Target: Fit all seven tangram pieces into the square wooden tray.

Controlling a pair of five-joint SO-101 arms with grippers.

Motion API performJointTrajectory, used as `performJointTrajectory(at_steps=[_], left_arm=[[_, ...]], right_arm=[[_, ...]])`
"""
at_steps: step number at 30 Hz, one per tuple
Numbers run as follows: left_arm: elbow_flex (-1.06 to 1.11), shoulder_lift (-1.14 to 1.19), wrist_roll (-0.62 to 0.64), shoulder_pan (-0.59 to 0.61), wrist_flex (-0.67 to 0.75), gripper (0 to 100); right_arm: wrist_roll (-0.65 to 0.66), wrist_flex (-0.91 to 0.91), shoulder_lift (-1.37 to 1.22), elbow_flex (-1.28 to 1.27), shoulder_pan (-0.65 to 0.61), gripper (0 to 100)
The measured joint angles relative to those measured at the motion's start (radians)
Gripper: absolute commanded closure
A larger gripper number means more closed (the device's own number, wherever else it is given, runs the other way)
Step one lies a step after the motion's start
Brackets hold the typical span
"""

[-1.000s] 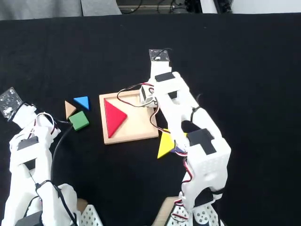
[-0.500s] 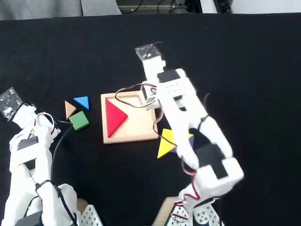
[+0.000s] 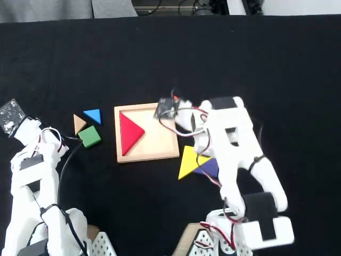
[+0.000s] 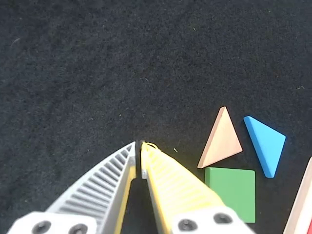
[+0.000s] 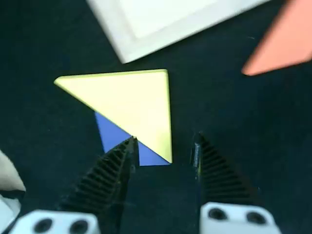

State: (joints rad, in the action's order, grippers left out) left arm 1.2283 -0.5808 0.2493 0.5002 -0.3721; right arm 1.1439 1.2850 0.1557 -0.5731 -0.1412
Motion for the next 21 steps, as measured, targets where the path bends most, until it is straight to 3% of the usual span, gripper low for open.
performJointTrajectory(at_steps=[3,9,21], left_arm=[[0.0,0.0,0.0,0.0,0.0,97],[0.0,0.0,0.0,-0.034,0.0,97],[0.0,0.0,0.0,-0.038,0.0,97]], right_arm=[[0.049,-0.014,0.04,-0.071,-0.028,81.5],[0.287,-0.057,0.058,-0.166,-0.098,81.4],[0.427,-0.278,0.058,-0.272,-0.101,81.4]])
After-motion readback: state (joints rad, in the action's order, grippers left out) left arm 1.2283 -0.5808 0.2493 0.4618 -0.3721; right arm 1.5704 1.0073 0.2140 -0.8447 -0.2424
